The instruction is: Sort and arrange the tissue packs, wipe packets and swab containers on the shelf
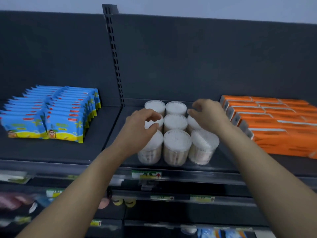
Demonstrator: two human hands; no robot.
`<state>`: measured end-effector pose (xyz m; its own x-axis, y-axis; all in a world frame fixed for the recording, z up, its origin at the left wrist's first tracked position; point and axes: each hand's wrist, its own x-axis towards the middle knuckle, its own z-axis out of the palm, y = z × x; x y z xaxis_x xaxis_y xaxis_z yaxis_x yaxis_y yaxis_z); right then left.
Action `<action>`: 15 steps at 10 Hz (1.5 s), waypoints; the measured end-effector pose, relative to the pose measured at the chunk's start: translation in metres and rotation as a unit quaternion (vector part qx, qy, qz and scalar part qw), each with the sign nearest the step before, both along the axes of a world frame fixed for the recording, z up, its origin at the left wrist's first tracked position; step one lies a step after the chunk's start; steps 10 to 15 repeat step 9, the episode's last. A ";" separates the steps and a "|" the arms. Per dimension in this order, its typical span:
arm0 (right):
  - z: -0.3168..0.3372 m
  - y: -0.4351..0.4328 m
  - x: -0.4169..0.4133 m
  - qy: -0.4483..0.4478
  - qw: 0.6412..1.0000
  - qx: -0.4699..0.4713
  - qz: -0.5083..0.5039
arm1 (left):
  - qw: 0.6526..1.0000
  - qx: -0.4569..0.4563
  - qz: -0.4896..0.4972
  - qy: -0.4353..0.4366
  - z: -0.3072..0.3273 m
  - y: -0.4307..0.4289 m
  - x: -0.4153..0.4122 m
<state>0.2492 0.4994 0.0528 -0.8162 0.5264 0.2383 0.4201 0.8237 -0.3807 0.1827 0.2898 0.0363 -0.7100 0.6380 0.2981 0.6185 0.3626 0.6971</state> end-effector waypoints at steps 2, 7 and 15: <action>0.001 -0.049 0.018 0.015 1.000 -0.005 0.007 | 0.998 -0.008 -0.053 0.019 0.007 -0.041 -0.011; 0.031 -0.117 0.063 -0.027 0.997 0.064 -0.033 | 0.992 0.000 -0.087 0.088 0.031 -0.104 -0.029; 0.096 -0.128 0.100 0.114 0.987 0.105 -0.044 | 0.978 0.092 -0.052 0.180 0.080 -0.123 -0.023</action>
